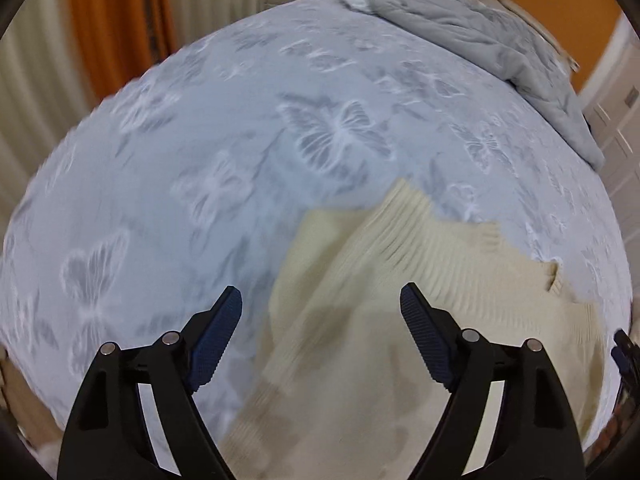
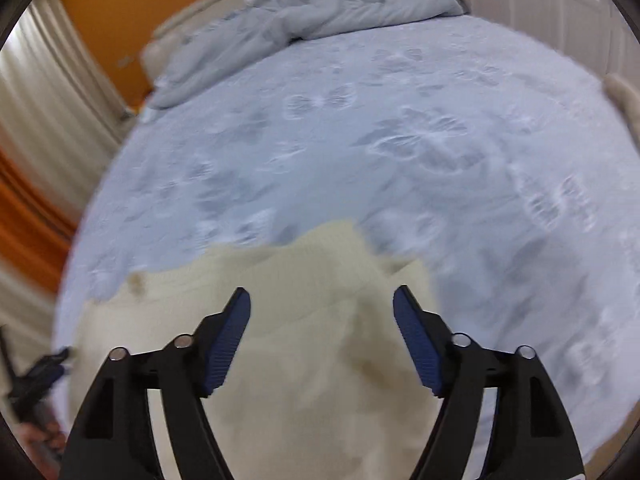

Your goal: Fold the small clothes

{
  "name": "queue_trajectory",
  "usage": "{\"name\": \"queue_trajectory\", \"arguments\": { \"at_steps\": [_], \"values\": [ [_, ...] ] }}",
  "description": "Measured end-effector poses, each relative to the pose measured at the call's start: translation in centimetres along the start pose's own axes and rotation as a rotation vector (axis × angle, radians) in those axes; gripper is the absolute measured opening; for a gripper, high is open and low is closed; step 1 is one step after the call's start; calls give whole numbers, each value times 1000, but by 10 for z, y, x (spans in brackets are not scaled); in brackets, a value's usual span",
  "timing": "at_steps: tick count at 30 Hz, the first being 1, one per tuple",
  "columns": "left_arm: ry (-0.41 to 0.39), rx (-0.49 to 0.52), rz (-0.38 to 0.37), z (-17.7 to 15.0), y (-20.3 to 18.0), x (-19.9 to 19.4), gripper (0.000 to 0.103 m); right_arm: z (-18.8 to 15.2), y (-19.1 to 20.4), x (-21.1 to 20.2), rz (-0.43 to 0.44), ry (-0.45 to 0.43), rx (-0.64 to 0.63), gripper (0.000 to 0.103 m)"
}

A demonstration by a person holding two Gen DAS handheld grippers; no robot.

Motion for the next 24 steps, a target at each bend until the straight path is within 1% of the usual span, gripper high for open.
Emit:
{"name": "queue_trajectory", "arguments": {
  "at_steps": [1,2,3,4,5,6,7,8,9,10,11,12,13,14,15,17,19,20,21,22,23,24],
  "values": [
    [26,6,-5,3,-4,7,79,3,-6,15,-17,55,3,73],
    [85,5,-23,4,-9,23,79,2,-9,27,-25,99,9,73],
    [123,-5,-22,5,-9,34,69,1,-9,36,-27,126,4,65],
    [149,-12,-6,2,-10,40,53,-1,-7,44,-26,146,-22,38],
    [145,-19,2,3,-11,42,48,-4,-2,42,-8,150,-45,9],
    [112,-32,-5,8,-12,37,25,-4,2,34,25,133,-50,8],
    [96,-41,-15,13,-13,32,19,2,5,20,55,77,-42,8],
    [89,-55,-27,18,-12,31,19,10,5,2,94,9,-28,8],
    [92,-58,-26,19,-10,33,18,11,2,-11,101,-30,-14,8],
    [101,-47,-13,20,-10,38,19,15,-4,-12,92,-45,-3,7],
    [113,-27,10,20,-9,47,19,15,-14,4,59,0,11,7],
    [112,-20,16,20,-8,51,20,11,-22,22,35,62,26,7],
    [105,-12,27,22,-9,53,23,2,-30,44,13,145,38,7],
    [97,0,44,20,-10,54,24,-7,-35,59,13,196,48,7],
    [95,21,67,19,-13,54,25,-6,-35,56,18,165,64,8],
    [98,37,86,20,-15,49,26,-2,-28,37,22,131,115,20],
    [74,58,72,19,-16,32,26,-5,-13,7,28,40,87,20],
    [53,68,62,17,-17,21,26,-10,2,-14,37,-7,39,20],
    [27,69,43,10,-16,5,29,-17,13,-27,63,-23,7,20],
    [13,56,21,3,-15,-7,37,-30,27,-37,103,-28,-19,20],
    [8,38,2,-4,-13,-16,40,-48,46,-45,158,-6,-54,20],
    [-1,0,-39,-19,-9,-30,42,-61,62,-46,187,23,-82,20]
  ]
}}
Point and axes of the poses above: each gripper's, at about its wrist camera, not at the fingertips, and x roughly the way its jaws point, y to its left, z to its top, the point moved 5 cm from there along x, roughly the way its jaws point
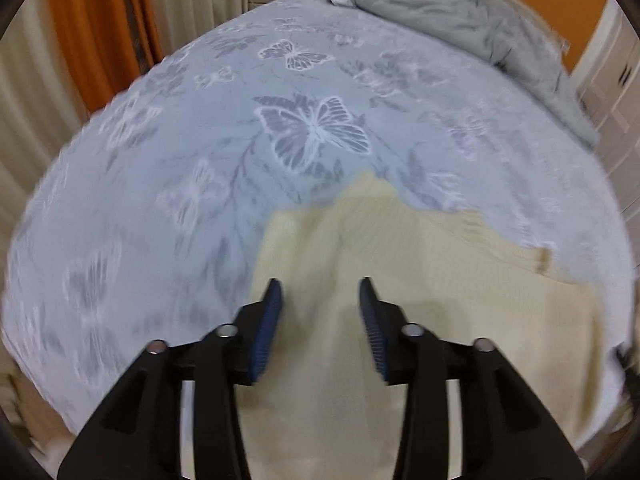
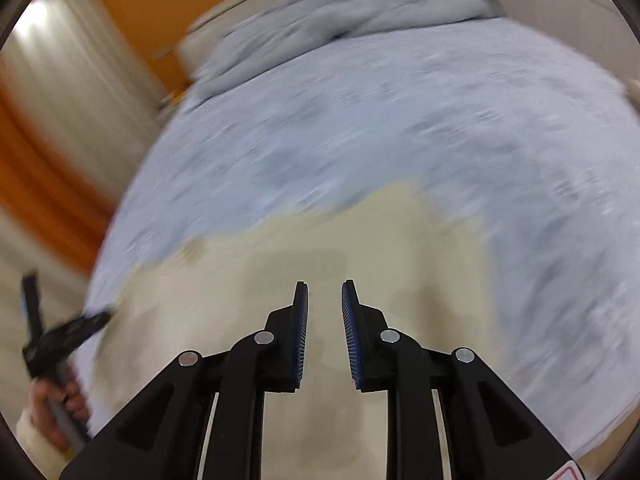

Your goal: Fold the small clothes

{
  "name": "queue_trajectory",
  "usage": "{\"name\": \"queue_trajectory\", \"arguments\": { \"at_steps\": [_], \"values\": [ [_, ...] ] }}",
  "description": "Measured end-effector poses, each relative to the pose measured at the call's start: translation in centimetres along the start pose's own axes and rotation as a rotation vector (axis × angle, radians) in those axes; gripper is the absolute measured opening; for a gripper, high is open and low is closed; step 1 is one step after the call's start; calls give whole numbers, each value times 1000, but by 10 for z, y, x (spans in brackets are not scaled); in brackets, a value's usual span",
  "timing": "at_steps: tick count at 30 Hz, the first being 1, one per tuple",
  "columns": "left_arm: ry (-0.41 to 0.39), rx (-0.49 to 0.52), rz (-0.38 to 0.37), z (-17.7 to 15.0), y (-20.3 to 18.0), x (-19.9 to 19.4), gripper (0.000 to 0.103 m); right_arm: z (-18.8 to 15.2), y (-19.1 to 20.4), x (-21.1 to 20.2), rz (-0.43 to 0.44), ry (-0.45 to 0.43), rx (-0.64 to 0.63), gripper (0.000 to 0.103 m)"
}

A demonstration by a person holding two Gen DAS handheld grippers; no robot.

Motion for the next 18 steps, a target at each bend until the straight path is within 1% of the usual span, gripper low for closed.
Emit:
{"name": "queue_trajectory", "arguments": {
  "at_steps": [2,3,4,5,6,7,8,9,11,13,14,15,16,17,18],
  "values": [
    [-1,-33,-25,-21,3,-13,43,-34,36,14,47,78,-65,19],
    [7,-38,-23,-37,5,-17,43,-50,48,24,51,120,-93,19],
    [24,-38,-13,-49,7,-16,43,-65,57,38,42,172,-115,20],
    [48,-39,-10,-60,8,-12,43,-83,63,62,14,250,-139,19],
    [84,-42,-6,-71,11,-4,43,-86,65,66,-9,214,-160,18],
    [91,-46,-2,-77,13,-1,42,-83,68,69,-24,192,-187,18],
    [75,-38,-4,-78,14,-3,42,-79,74,71,-47,219,-195,18],
    [65,-25,2,-77,13,-9,42,-73,77,64,-41,226,-166,18],
    [62,-40,-12,-74,16,-18,42,-65,84,37,42,189,-131,18],
    [48,-78,-36,-72,23,-25,43,-67,92,19,40,168,-164,18],
    [48,-90,-38,-74,27,-26,43,-72,93,19,31,177,-184,18],
    [54,-98,-40,-76,31,-25,43,-81,93,30,6,211,-211,18],
    [68,-98,-36,-81,34,-22,43,-95,88,47,-27,284,-229,18],
    [87,-95,-30,-87,35,-19,43,-107,85,62,-42,337,-230,16],
    [97,-90,-32,-92,36,-18,43,-115,76,64,-45,341,-224,16]
  ]
}}
Point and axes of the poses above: each gripper's, at about its wrist camera, not at the fingertips, and x roughly the way its jaws point, y to its left, z to its top, the point moved 5 cm from there along x, roughly the way its jaws point
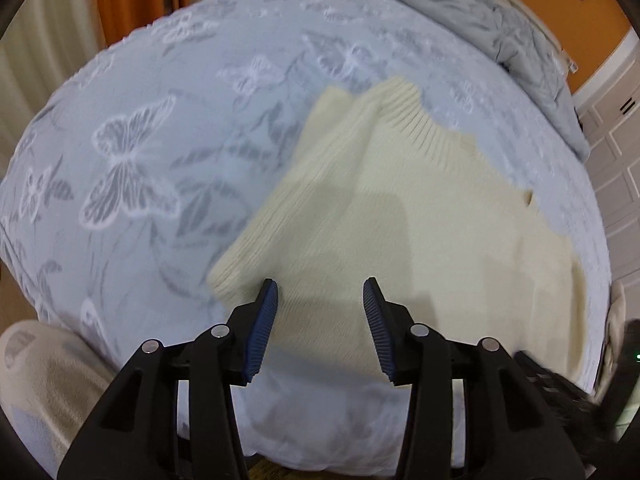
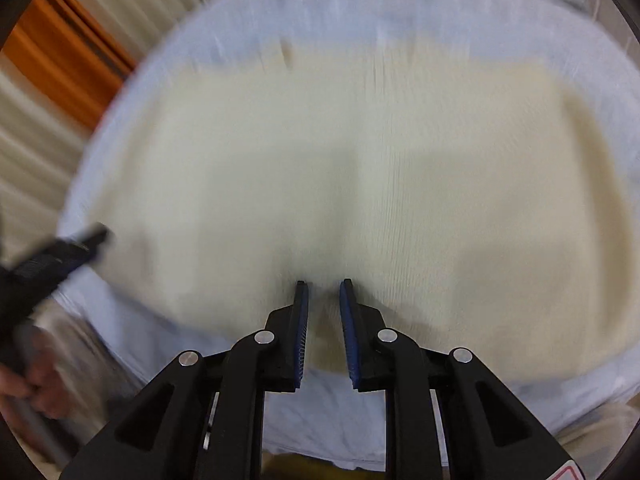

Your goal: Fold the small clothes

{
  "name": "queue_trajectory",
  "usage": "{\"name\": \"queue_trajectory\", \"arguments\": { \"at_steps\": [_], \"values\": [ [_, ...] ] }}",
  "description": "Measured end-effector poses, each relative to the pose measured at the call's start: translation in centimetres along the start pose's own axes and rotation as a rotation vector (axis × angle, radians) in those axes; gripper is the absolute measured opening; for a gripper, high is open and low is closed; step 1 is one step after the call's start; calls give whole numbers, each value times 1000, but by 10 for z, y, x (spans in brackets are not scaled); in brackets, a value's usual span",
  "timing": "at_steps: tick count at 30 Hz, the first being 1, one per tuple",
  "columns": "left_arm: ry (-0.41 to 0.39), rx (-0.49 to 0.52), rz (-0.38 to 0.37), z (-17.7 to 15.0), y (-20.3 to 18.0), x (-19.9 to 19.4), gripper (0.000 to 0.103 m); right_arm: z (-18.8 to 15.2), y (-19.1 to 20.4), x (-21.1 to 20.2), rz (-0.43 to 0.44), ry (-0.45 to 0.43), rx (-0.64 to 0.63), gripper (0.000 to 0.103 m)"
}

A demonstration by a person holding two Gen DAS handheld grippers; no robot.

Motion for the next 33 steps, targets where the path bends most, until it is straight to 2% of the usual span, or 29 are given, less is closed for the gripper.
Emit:
{"name": "queue_trajectory", "arguments": {
  "at_steps": [5,6,8,13,15,18,19,21,24,25,26,28,31,33],
  "values": [
    [-3,33,3,-17,9,-16,46,8,6,-28,61,-42,66,18],
    [-8,33,14,-19,12,-17,50,13,10,-33,56,-56,52,18],
    [-8,14,12,-20,19,-16,51,24,21,-43,37,-92,23,18],
    [22,-65,-31,-23,39,-8,51,58,38,-49,-14,-113,-11,18],
    [21,-63,-29,-24,43,-6,51,75,40,-38,-21,-86,4,18],
    [25,-77,-38,-24,49,-3,56,79,34,-16,-34,-32,80,18],
    [28,-84,-44,-24,50,-2,56,76,32,-5,-45,-1,101,11],
    [36,-94,-56,-25,52,1,56,66,29,12,-59,34,112,8],
    [38,-102,-72,-25,54,3,58,66,29,16,-62,14,110,7],
    [34,-106,-82,-25,53,2,61,67,29,17,-61,19,106,7],
    [29,-115,-101,-25,53,1,64,68,28,17,-59,24,101,6],
    [25,-166,-188,-23,51,0,76,69,27,18,-46,33,97,6],
    [23,-262,-321,-21,50,-1,79,68,28,18,-42,41,84,6],
    [25,-276,-329,-22,49,1,80,70,29,10,-39,43,103,7]
  ]
}}
Point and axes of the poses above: each gripper's, at about its wrist camera, not at the fingertips, and x roughly the way its jaws point, y to its left, z to its top, the point moved 5 cm from there along x, roughly the way its jaws point
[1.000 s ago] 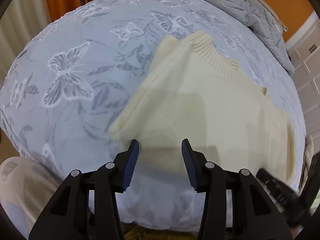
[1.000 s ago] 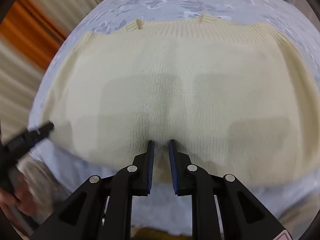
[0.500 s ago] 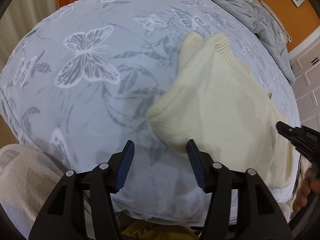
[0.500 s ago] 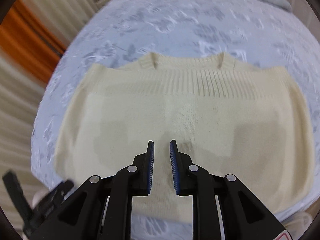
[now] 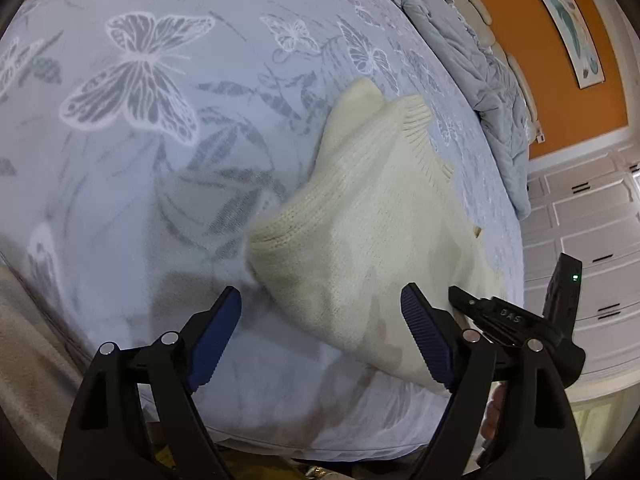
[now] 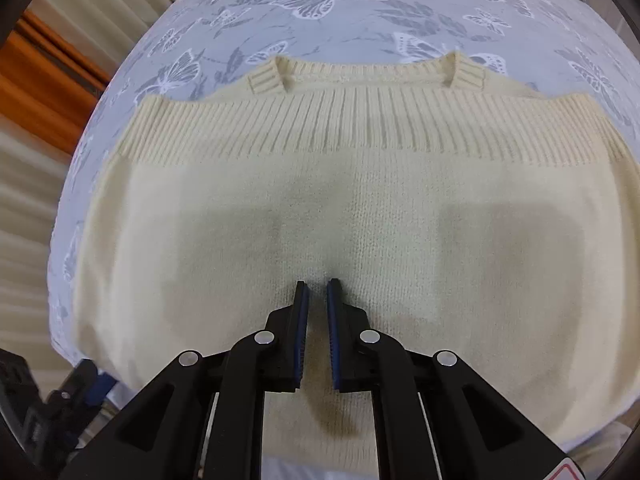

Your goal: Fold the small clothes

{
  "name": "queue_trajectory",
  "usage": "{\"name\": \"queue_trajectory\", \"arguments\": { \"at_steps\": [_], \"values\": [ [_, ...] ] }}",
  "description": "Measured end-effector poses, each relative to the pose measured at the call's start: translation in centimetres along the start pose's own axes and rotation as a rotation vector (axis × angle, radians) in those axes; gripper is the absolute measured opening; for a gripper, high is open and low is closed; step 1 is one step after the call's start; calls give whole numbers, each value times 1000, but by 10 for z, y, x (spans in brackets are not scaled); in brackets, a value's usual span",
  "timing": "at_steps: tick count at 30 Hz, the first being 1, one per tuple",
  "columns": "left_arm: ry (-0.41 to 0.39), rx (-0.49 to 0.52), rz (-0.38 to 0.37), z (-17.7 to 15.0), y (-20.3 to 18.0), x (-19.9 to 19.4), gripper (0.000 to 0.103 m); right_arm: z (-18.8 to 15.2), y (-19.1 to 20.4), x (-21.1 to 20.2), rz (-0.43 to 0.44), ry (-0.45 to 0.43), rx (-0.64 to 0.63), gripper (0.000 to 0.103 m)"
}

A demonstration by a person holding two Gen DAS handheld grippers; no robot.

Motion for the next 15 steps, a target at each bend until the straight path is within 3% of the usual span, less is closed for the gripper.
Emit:
{"name": "queue_trajectory", "arguments": {
  "at_steps": [4,7,11,14,15],
  "values": [
    [0,-9,21,-1,2,7,80,7,5,-26,46,-68,19,8],
    [-13,-18,10,3,0,9,80,21,1,-7,-9,-23,30,8],
    [-21,-14,11,6,-2,13,82,30,-2,21,-8,28,69,3],
    [-21,-5,6,8,-1,14,84,40,7,18,-56,63,23,3],
    [-20,-9,0,10,-1,15,85,46,12,9,-51,40,7,4]
  ]
}}
Point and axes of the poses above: each gripper's, at about its wrist camera, not at the fingertips, and x roughly the way its jaws point, y to its left, z to its top, the point moved 5 cm from there along x, roughly the way its jaws point
